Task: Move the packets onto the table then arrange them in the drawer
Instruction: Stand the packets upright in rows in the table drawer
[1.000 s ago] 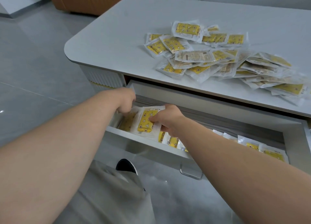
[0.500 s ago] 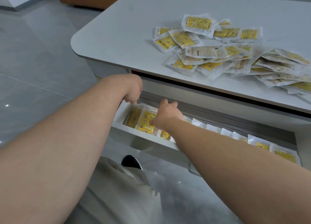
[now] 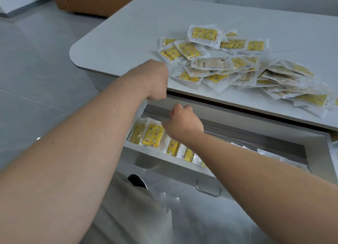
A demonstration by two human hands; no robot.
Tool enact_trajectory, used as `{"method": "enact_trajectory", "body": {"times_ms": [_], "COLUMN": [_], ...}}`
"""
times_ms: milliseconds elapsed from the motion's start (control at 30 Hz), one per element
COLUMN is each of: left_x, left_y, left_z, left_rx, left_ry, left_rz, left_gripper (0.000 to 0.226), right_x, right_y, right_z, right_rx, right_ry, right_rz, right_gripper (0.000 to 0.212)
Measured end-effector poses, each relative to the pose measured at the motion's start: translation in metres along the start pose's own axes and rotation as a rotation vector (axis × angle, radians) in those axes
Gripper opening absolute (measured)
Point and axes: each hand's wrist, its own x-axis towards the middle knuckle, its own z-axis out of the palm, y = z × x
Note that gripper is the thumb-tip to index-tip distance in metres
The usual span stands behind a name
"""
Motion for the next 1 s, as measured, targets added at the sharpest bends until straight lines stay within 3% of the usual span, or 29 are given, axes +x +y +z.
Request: {"method": "enact_trajectory", "body": {"times_ms": [167,433,600,800,900,1000], "left_x": [0.009,0.030,0.035,0.043,0.045,0.043], "left_y": [0.024,0.062,0.070,0.072,0.070,0.067], "left_z": [0.002,0.018,0.017,0.012,0.011,0.010], "left_rx": [-0.271,-0.315,-0.388,-0.486,-0.637,-0.745], "left_ry": [0.252,0.357,0.308,0.273,0.275,0.281], "left_rz": [0.039,0.027,-0.007,-0.029,-0.068,-0.086], "left_gripper": [0.004,0.034,0.035,0.047,0.048,0.049], "right_x": [-0.019,-0.008,0.018,0.045,0.056,0.064], "right_y": [0.029,0.072,0.069,0.061,0.055,0.052], "right_z": [-0.050,-0.115,-0.131,-0.143,-0.139,-0.134], "right_rx": [0.053,-0.086,-0.246,-0.328,-0.375,-0.446], "right_ry": [0.203,0.502,0.432,0.246,0.163,0.227], "right_rz": [-0.089,-0.069,-0.050,-0.154,-0.119,-0.113], "right_gripper": [0.012,0.028,0.044,0.057,0.039,0.016]}}
